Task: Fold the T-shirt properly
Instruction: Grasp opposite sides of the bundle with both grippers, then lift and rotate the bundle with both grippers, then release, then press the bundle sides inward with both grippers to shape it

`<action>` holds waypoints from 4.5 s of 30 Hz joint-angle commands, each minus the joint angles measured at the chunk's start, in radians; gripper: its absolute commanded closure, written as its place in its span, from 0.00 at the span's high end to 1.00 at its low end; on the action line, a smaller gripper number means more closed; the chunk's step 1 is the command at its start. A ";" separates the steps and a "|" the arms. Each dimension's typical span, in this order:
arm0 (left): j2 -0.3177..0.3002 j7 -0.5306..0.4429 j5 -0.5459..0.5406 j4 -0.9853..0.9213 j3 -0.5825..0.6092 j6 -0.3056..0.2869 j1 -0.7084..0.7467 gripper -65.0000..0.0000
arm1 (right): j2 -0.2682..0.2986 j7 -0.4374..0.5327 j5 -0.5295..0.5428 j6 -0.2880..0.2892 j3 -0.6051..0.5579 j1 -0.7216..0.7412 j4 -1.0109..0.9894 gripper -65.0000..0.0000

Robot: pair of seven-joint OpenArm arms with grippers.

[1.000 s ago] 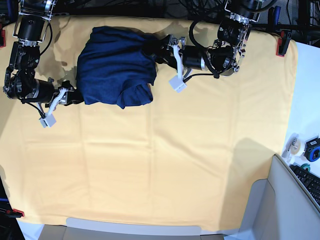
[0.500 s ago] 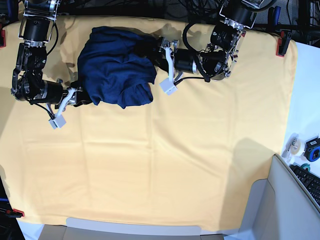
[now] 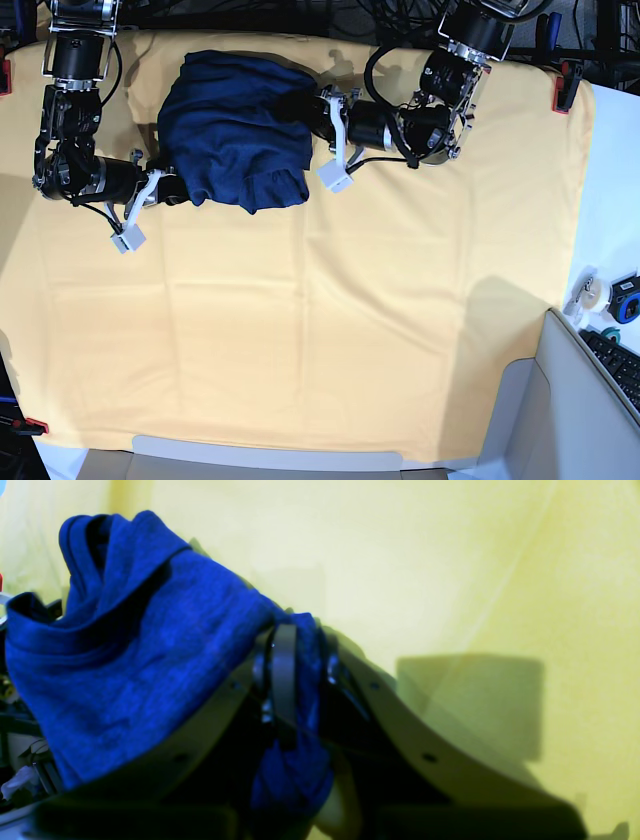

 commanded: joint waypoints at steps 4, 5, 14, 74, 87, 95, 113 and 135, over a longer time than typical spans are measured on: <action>-0.026 0.012 0.035 -0.076 0.007 0.027 -0.102 0.01 | -0.016 -0.028 -0.014 0.002 0.008 -0.036 0.052 0.02; -0.030 0.012 0.035 -0.091 0.007 0.027 -0.128 0.00 | -0.027 -0.028 -0.014 0.002 0.008 -0.054 0.073 0.02; -0.042 0.001 0.040 -0.223 0.008 0.027 -0.320 0.00 | -0.084 -0.026 -0.014 -0.001 0.086 -0.209 0.294 0.02; -0.099 0.019 0.382 -0.166 0.140 0.022 -0.582 0.44 | -0.289 -0.026 -0.295 -0.220 0.109 -0.352 0.704 0.37; -0.163 0.128 0.378 0.239 -0.302 0.022 -0.250 0.46 | -0.259 -0.025 -0.292 -0.220 0.197 -0.281 0.727 0.38; -0.171 0.118 0.379 0.512 -0.311 0.021 0.075 0.42 | -0.208 -0.031 -0.249 -0.219 0.283 -0.264 0.726 0.38; -0.106 0.023 0.387 0.586 0.083 0.028 0.184 0.00 | -0.220 -0.028 -0.212 -0.219 0.065 -0.322 0.719 0.00; -0.051 -0.200 0.614 0.458 0.122 0.257 0.188 0.00 | -0.279 -0.022 -0.275 -0.219 0.062 -0.319 0.595 0.00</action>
